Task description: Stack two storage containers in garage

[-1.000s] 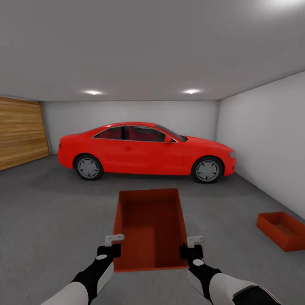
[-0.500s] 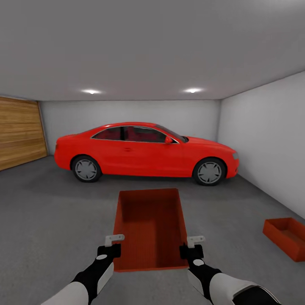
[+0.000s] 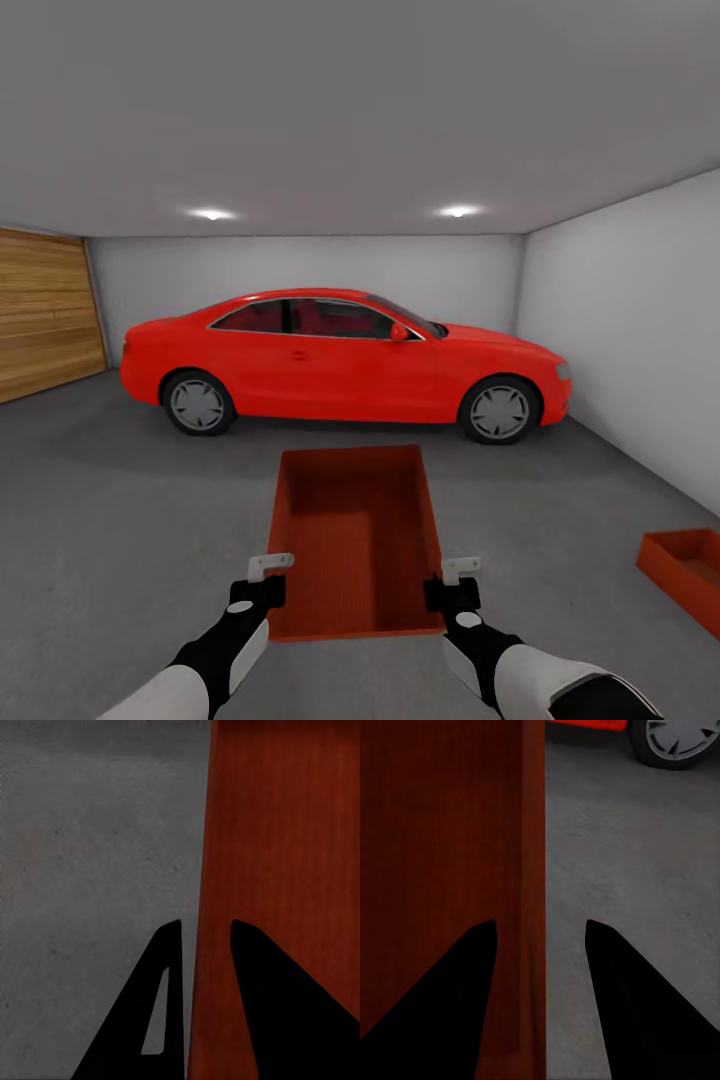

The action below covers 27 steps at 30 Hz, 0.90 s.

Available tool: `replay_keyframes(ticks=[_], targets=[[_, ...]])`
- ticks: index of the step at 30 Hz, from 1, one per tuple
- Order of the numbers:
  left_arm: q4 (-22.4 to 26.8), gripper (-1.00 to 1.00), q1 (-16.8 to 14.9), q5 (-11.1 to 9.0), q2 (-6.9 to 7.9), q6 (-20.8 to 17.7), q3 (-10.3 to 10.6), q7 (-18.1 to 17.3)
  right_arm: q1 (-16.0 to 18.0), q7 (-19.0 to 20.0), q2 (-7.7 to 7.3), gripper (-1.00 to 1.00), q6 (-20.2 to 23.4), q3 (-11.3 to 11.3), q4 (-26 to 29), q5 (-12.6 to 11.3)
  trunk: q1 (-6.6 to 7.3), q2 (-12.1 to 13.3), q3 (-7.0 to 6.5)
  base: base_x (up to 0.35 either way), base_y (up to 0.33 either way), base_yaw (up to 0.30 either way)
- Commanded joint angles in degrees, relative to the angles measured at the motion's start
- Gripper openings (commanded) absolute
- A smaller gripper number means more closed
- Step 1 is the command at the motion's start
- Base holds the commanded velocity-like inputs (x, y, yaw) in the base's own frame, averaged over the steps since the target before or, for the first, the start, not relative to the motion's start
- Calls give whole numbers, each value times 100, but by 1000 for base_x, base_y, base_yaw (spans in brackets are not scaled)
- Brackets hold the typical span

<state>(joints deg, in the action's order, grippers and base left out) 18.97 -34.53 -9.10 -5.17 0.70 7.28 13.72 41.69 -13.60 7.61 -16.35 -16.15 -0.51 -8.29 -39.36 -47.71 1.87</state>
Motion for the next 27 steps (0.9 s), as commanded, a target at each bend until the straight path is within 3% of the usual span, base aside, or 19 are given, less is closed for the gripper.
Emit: replay_keyframes(ticks=[1,8,27], targets=[[-7,-100,-1,-48,95,9,-17,69,6,54,10,-100,-501,174,14,117,-4,-8,10,22,0,0],[-7,-100,-1,-48,95,9,-16,69,6,42,5,-100,-501,174,14,109,-4,-8,10,4,0,-25],[-7,-100,-1,-48,95,9,-16,69,6,59,4,-100,-501,174,15,108,-4,-8,10,0,0,-264]])
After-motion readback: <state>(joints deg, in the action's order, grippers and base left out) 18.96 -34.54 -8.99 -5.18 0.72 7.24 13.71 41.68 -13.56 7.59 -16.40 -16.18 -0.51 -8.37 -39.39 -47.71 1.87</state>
